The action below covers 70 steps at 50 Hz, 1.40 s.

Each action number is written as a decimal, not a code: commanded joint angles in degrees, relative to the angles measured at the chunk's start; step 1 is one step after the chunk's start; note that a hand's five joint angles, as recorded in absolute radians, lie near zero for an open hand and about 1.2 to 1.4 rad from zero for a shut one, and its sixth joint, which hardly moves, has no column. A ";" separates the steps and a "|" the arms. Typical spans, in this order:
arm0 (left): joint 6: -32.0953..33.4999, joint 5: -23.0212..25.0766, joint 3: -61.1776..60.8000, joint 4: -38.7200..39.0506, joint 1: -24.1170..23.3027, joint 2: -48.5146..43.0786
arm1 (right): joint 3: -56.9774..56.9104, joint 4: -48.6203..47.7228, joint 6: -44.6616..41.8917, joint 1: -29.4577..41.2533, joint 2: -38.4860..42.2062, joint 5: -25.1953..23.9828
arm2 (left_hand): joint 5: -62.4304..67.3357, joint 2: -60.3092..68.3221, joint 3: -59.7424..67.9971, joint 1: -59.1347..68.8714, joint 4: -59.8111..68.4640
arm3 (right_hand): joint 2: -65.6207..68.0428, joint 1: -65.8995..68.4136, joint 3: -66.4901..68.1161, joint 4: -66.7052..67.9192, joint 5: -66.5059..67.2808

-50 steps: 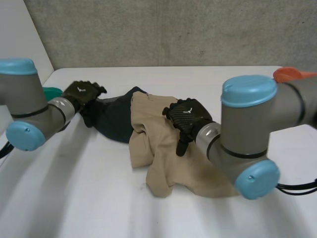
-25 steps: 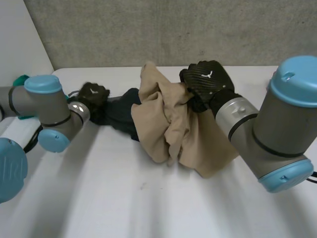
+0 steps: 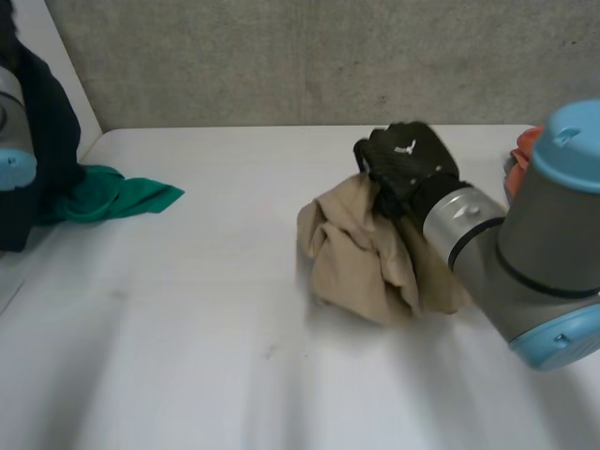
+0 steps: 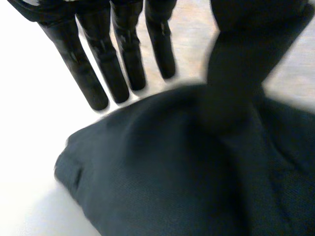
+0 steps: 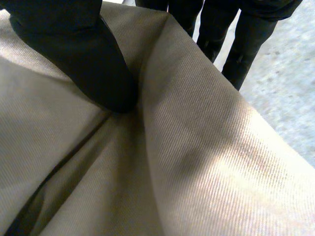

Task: Fold the laundry.

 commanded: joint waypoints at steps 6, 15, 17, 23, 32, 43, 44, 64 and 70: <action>-1.90 5.51 -25.25 6.27 -3.79 10.69 | 3.59 0.42 -2.15 6.52 2.09 -0.51 | -25.29 -24.58 -26.31 -20.68 -25.12 | 12.71 17.71 11.99 11.57 13.44; -3.57 7.26 -42.47 2.60 -9.58 23.07 | 1.07 11.75 -9.54 4.87 0.18 -3.06 | -27.02 -26.31 -28.04 -22.41 -26.85 | -57.29 -52.29 -58.01 -58.43 -56.56; -4.19 8.05 -45.03 0.75 -10.99 25.28 | -0.70 12.90 -8.23 2.67 -1.85 -2.97 | -27.02 -26.31 -28.04 -22.41 -26.85 | -57.29 -52.29 -58.01 -58.43 -56.56; -6.39 9.99 -54.08 -7.34 -18.19 32.58 | -7.20 16.41 0.03 -6.11 -4.49 -6.03 | -24.63 -23.92 -25.65 -20.02 -24.46 | -57.29 -52.29 -58.01 -58.43 -56.56; -7.97 8.68 -63.67 -10.34 -32.25 37.68 | -12.13 21.34 -14.35 -12.55 1.82 -18.35 | -21.59 -20.88 -22.61 -16.98 -21.42 | -57.29 -52.29 -58.01 -58.43 -56.56; -7.44 1.47 -64.20 0.20 -43.34 32.68 | -15.74 23.72 -33.44 -15.19 12.19 -19.84 | -23.27 -22.56 -24.30 -18.67 -23.11 | -57.29 -52.29 -58.01 -58.43 -56.56; -7.27 1.12 -64.11 0.73 -43.86 32.06 | -15.65 23.72 -33.88 -15.10 12.90 -20.63 | -22.94 -22.23 -23.96 -18.33 -22.77 | -57.29 -52.29 -58.01 -58.43 -56.56; -3.85 1.90 -59.21 7.23 -40.98 27.31 | -20.56 15.99 -25.20 -12.81 25.30 -28.20 | 42.98 43.69 41.96 47.59 43.15 | 12.71 17.71 11.99 11.57 13.44; -3.22 6.47 -49.28 8.03 -35.09 27.66 | -21.36 12.12 -14.04 -14.04 19.34 -26.70 | 42.98 43.69 41.96 47.59 43.15 | 12.71 17.71 11.99 11.57 13.44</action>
